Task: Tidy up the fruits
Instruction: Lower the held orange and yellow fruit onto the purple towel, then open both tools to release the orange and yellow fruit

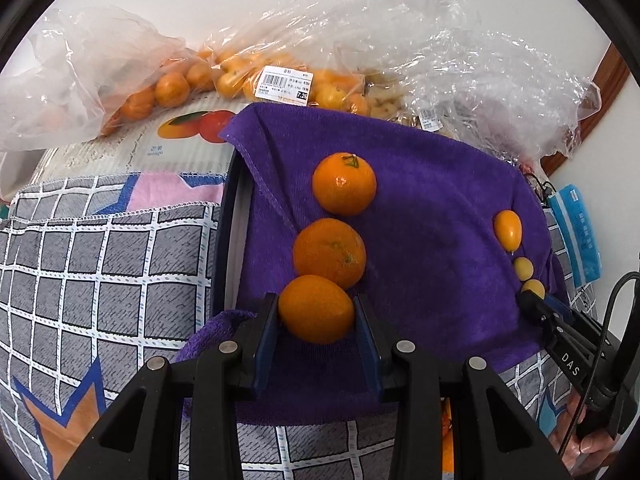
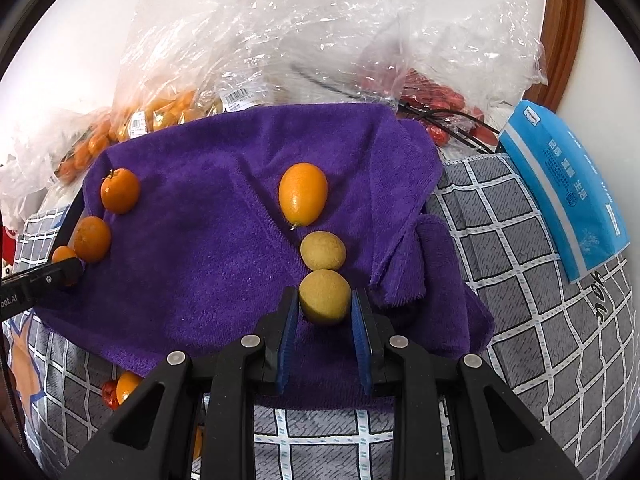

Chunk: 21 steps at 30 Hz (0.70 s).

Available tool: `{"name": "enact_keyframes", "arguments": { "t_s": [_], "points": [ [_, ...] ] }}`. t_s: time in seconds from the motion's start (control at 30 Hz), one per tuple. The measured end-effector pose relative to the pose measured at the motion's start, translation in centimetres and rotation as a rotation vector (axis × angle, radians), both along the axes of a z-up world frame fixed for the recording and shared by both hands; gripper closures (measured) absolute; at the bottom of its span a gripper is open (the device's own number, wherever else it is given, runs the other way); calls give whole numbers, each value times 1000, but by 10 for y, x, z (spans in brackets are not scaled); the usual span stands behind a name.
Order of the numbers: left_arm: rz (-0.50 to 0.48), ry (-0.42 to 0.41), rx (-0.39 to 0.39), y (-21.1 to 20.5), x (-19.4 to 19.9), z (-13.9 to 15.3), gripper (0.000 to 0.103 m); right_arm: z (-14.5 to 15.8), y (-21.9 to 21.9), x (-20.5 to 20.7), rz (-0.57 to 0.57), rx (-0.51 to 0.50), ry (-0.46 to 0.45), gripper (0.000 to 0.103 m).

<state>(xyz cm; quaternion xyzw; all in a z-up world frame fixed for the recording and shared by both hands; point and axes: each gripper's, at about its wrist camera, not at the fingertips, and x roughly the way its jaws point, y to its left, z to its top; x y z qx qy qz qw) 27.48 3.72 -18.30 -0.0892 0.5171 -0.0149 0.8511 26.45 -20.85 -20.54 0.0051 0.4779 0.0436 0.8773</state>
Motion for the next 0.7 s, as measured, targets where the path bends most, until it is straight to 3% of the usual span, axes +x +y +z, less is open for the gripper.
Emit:
{"name": "enact_keyframes", "arguments": {
  "t_s": [0.7],
  "points": [
    [-13,28,22,-4,2,-7,68,-3,-1,-2,-10,-18,2,74]
  ]
}}
